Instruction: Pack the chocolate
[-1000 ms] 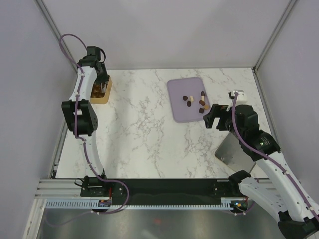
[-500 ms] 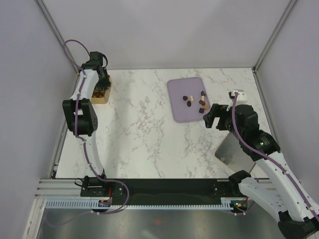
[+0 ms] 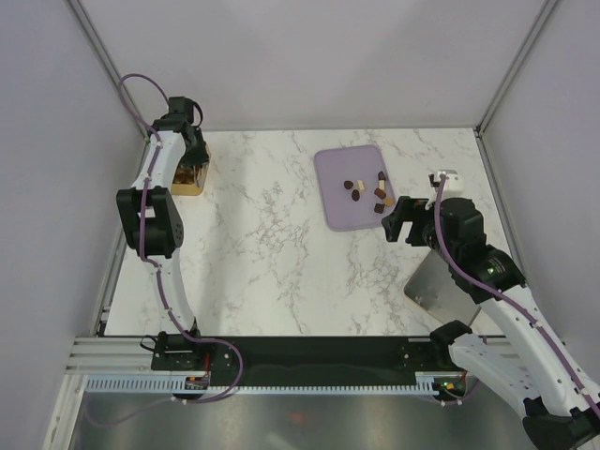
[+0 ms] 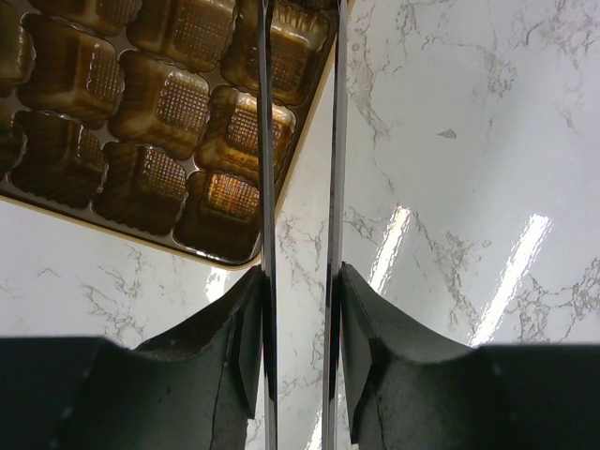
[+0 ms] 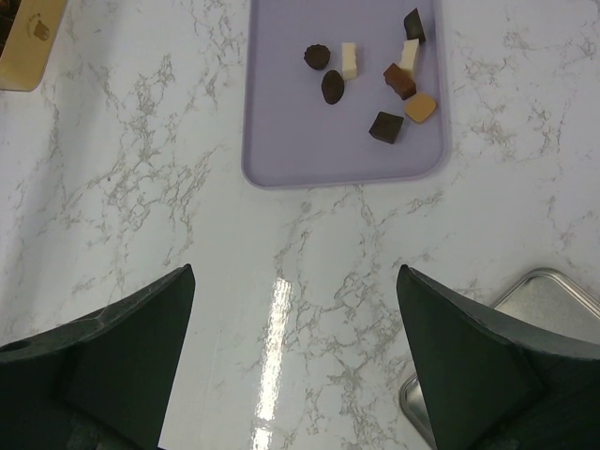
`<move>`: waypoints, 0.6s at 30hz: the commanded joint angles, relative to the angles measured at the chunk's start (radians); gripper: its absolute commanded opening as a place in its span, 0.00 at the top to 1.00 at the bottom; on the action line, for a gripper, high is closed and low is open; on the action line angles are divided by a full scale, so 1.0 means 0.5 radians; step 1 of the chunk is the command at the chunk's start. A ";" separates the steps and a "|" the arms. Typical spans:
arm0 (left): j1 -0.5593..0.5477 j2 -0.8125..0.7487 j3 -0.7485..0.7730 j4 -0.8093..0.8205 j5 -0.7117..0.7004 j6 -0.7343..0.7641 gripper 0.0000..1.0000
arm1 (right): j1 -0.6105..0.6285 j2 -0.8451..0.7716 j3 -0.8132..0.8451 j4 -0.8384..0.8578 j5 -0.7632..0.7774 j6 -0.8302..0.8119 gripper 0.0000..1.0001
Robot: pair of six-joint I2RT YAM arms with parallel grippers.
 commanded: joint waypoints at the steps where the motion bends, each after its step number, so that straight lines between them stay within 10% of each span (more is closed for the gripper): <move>1: -0.007 -0.149 0.005 0.042 -0.016 0.053 0.59 | 0.006 -0.006 -0.013 0.084 0.027 -0.012 0.02; 18: -0.041 -0.302 0.033 0.036 -0.043 0.072 0.46 | 0.006 0.025 0.018 0.096 0.024 -0.006 0.02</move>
